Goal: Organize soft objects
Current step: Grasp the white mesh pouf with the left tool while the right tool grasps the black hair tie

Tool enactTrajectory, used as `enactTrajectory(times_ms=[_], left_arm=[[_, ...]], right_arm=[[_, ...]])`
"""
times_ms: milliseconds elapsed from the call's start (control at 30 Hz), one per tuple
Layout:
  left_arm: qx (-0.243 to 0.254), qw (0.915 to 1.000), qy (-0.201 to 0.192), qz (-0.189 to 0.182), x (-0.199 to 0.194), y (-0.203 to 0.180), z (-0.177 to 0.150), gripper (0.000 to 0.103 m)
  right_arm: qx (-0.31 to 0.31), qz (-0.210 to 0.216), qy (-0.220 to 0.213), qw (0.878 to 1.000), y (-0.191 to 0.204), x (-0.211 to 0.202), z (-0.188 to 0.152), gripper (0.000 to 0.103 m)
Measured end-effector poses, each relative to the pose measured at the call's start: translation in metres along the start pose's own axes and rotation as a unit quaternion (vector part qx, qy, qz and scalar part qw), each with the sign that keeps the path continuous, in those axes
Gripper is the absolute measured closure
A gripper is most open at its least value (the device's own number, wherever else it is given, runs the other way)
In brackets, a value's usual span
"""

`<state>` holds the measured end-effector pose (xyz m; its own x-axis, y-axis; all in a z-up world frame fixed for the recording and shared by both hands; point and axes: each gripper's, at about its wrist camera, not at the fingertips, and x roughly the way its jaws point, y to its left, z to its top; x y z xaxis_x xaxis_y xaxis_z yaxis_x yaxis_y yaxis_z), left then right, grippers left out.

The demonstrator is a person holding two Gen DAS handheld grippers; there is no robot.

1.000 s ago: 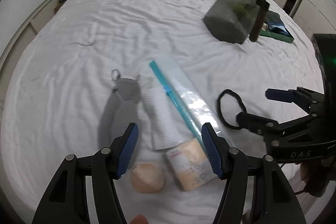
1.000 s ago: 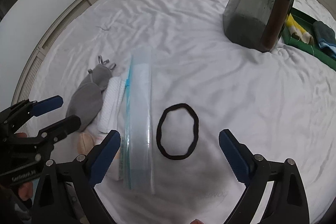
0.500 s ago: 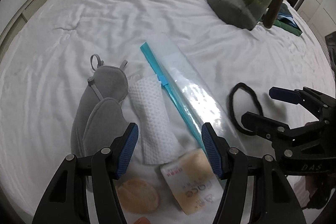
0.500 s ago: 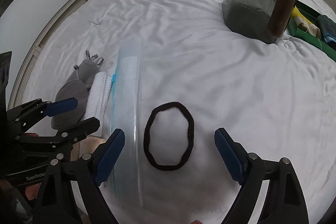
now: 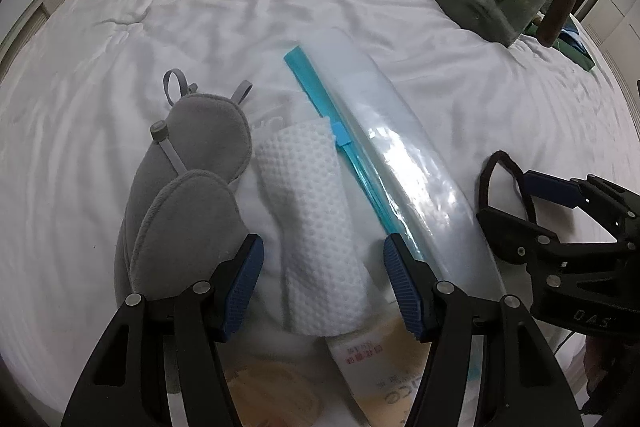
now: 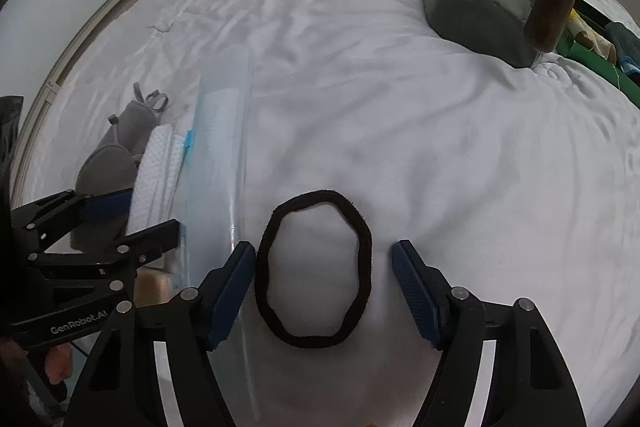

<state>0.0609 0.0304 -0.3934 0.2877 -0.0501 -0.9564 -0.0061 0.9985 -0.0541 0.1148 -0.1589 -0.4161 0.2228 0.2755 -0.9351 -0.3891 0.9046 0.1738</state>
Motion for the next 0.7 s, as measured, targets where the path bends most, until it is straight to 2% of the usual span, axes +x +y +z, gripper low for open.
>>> enactTrajectory(times_ms=[133,233,300,333,400,467,500,567,700], left_arm=[[-0.003,1.0000,0.000,-0.001,0.003,0.000,0.002,0.047],[-0.002,1.0000,0.000,-0.001,0.004,-0.001,0.003,0.049],[-0.001,1.0000,0.000,-0.001,0.004,0.000,0.002,0.053],[0.000,1.0000,0.000,-0.002,0.004,0.000,0.003,0.054],[0.001,1.0000,0.000,-0.006,0.006,-0.001,0.003,0.063],[0.002,1.0000,-0.001,-0.006,0.007,-0.003,0.004,0.068],[0.003,1.0000,-0.002,-0.007,0.007,-0.004,0.004,0.074],[0.002,1.0000,-0.001,-0.007,0.010,-0.005,0.005,0.082],[-0.014,0.9999,-0.002,-0.007,0.011,-0.001,0.006,0.091]], right_arm=[[-0.009,-0.009,0.002,1.000,0.004,0.003,0.000,0.040],[-0.020,-0.014,0.002,1.000,0.007,0.004,-0.002,0.050],[-0.027,-0.012,0.003,1.000,0.008,0.003,-0.003,0.063],[-0.029,-0.011,0.003,1.000,0.008,0.003,-0.004,0.066],[-0.034,-0.008,0.005,0.999,0.009,0.004,-0.005,0.079],[-0.035,-0.003,0.005,0.999,0.007,0.003,-0.007,0.087],[-0.034,0.000,0.005,0.999,0.005,0.002,-0.008,0.092],[-0.032,0.005,0.006,0.999,0.003,0.001,-0.009,0.097],[-0.033,0.010,0.003,0.999,0.000,-0.002,-0.010,0.099]])
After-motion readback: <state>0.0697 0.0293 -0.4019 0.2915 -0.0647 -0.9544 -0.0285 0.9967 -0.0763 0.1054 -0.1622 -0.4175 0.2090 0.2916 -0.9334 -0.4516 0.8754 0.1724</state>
